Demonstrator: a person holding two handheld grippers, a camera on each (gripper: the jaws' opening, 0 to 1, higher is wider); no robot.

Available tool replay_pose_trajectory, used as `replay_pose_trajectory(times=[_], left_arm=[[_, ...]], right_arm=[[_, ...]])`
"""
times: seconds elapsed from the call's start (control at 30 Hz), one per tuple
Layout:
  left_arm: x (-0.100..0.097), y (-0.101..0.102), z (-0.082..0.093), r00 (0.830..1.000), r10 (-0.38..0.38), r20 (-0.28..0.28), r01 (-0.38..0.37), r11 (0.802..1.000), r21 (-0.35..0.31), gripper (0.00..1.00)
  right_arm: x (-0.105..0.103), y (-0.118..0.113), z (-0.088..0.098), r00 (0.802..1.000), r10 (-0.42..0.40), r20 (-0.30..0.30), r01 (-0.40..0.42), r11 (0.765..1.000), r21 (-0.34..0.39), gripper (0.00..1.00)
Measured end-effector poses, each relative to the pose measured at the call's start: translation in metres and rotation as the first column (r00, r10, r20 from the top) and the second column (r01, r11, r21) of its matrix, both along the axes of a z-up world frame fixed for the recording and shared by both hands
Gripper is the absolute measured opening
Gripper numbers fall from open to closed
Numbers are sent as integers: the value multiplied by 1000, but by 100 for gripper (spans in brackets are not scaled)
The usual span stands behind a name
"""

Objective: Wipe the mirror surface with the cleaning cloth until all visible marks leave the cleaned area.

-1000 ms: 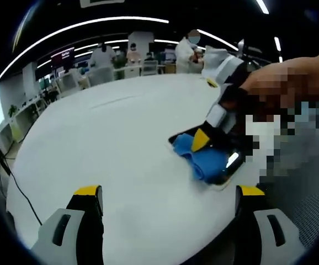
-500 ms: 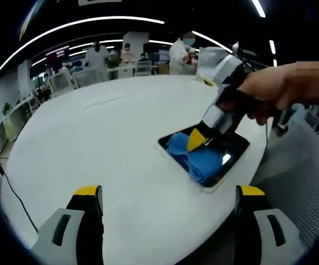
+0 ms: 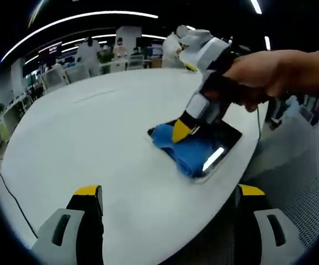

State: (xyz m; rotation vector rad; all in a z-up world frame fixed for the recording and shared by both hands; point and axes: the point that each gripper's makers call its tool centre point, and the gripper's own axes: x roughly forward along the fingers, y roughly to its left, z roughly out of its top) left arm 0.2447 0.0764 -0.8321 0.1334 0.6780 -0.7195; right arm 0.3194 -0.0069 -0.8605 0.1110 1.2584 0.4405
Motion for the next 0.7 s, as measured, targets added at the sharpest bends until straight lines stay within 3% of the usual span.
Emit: replay_pose_trajectory(times=[0.13, 0.2, 0.4, 0.5, 0.7], left_arm=[[0, -1, 1, 1000, 8, 2, -8, 1000, -10, 100], [1, 5, -3, 999, 47, -23, -46, 999, 16, 100], [9, 5, 0, 998, 67, 7, -67, 998, -2, 100], [9, 6, -1, 997, 80, -8, -80, 997, -4, 100], [13, -2, 6, 998, 56, 26, -55, 998, -22, 100]], right_arm=[[9, -2, -2, 1000, -3, -1, 3, 1000, -2, 1], [12, -3, -4, 1000, 0, -2, 0, 1000, -3, 1], [14, 0, -10, 1000, 6, -11, -6, 1000, -8, 1], [18, -1, -11, 1000, 1, -27, -2, 1000, -1, 1], [29, 0, -11, 1000, 1, -2, -1, 1000, -26, 1]])
